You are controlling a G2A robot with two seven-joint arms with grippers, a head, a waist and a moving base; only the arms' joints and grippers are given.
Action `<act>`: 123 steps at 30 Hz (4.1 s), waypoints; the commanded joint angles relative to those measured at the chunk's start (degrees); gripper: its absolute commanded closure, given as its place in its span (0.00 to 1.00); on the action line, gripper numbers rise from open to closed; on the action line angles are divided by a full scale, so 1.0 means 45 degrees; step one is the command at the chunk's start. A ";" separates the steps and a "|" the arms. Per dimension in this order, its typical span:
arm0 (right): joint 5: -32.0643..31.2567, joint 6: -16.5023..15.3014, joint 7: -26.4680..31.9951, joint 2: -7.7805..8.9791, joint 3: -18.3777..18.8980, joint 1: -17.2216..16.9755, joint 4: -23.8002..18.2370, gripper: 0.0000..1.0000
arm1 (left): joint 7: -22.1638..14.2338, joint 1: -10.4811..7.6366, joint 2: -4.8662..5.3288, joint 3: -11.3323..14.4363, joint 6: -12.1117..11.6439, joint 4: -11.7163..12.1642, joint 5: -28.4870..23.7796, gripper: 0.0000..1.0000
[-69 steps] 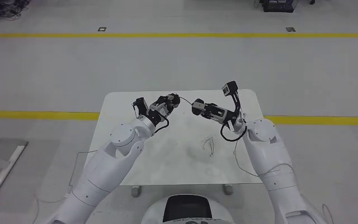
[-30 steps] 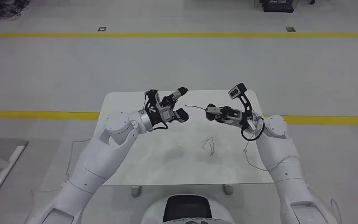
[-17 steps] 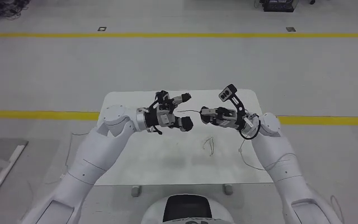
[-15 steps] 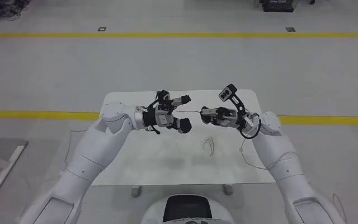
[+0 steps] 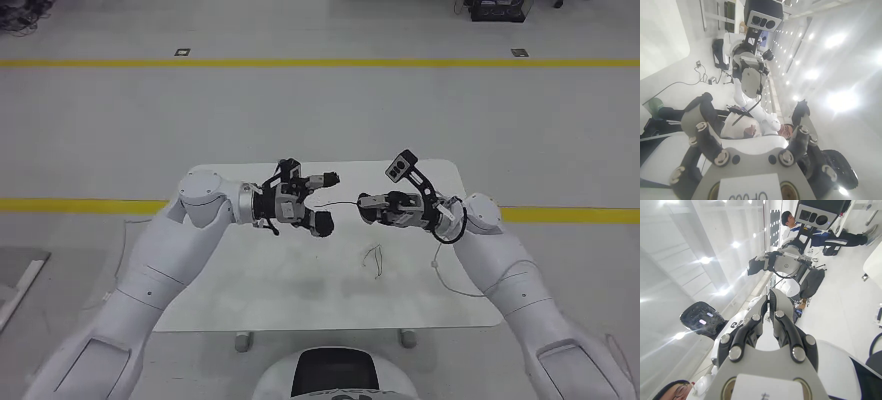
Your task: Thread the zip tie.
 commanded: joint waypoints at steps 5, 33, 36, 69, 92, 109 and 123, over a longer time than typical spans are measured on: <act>0.1061 0.0294 0.0000 -0.0062 -0.0195 -0.0339 -0.0285 1.00 | 0.0320 0.0015 -0.0041 0.0179 0.0341 0.0096 -0.0520 0.00; -0.0394 0.0739 -0.0761 0.0202 0.0041 -0.0540 -0.0452 1.00 | 0.0490 -0.0068 -0.0042 0.0185 -0.0603 -0.0086 -0.1163 0.73; -0.0746 0.0863 -0.0792 0.0206 -0.0007 -0.0479 -0.0315 1.00 | 0.0460 -0.0106 -0.0041 0.0209 -0.0628 -0.0013 -0.1219 0.81; -0.0743 0.0657 0.0000 0.0221 0.0304 -0.0456 -0.0463 1.00 | 0.0445 -0.0365 0.0057 0.0595 -0.0521 0.0210 -0.0805 0.71; 0.0348 0.0696 0.0000 0.0817 -0.0087 -0.0704 -0.1533 1.00 | -0.0471 -0.0484 0.0033 0.0849 -0.0603 0.0301 -0.1708 0.73; 0.0707 0.0740 0.0000 0.1313 -0.0945 -0.0438 -0.1740 1.00 | -0.1290 -0.0584 0.0069 0.1181 -0.0686 0.0075 -0.1505 0.78; 0.1353 0.0079 0.0000 0.1851 -0.1783 -0.0176 -0.2310 1.00 | -0.1309 -0.0669 0.0078 0.1347 -0.0646 0.0154 -0.1560 0.83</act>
